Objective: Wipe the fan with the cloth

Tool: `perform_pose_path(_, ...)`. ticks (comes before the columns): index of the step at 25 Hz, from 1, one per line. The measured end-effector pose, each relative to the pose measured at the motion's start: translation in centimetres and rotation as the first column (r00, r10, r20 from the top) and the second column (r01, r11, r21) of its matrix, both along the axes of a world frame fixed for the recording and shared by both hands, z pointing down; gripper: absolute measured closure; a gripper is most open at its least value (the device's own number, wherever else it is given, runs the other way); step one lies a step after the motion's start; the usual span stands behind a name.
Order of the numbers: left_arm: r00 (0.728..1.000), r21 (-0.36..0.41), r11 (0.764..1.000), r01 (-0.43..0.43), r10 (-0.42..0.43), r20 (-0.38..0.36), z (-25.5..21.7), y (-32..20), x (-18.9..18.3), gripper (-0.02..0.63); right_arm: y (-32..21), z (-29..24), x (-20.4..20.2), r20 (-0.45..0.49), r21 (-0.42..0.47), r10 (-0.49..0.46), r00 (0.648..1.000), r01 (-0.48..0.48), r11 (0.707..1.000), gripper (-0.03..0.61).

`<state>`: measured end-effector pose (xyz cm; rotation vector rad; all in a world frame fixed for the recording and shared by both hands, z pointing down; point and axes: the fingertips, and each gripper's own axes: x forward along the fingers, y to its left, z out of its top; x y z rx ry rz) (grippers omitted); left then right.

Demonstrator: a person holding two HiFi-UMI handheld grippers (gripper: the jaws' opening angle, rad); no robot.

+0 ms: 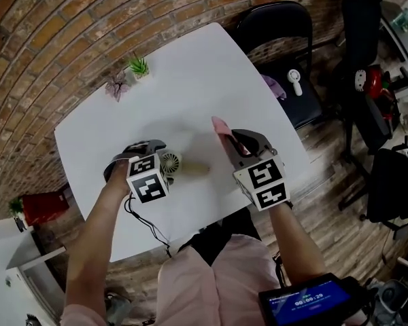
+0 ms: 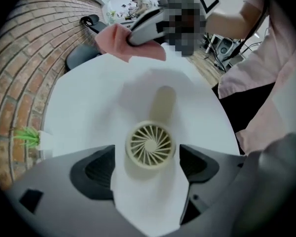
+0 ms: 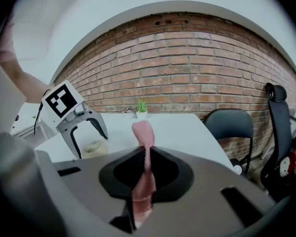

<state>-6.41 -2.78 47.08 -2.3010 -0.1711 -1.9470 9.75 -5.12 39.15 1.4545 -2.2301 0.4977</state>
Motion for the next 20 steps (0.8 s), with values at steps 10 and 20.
perform_pose_path(10,0.651,-0.092,0.889,0.449,-0.396,-0.648,-14.5,-1.9,1.0,0.218,-0.4,-8.3,-2.6,0.058,0.162,-0.037,0.998,0.028,0.986,0.543)
perform_pose_path(20,0.057,-0.016,0.515,0.857,-0.125,-0.991,-33.4,-1.5,-4.3,0.601,1.7,-20.4,-8.0,0.064,0.427,-0.051,0.997,0.019,0.904,0.541)
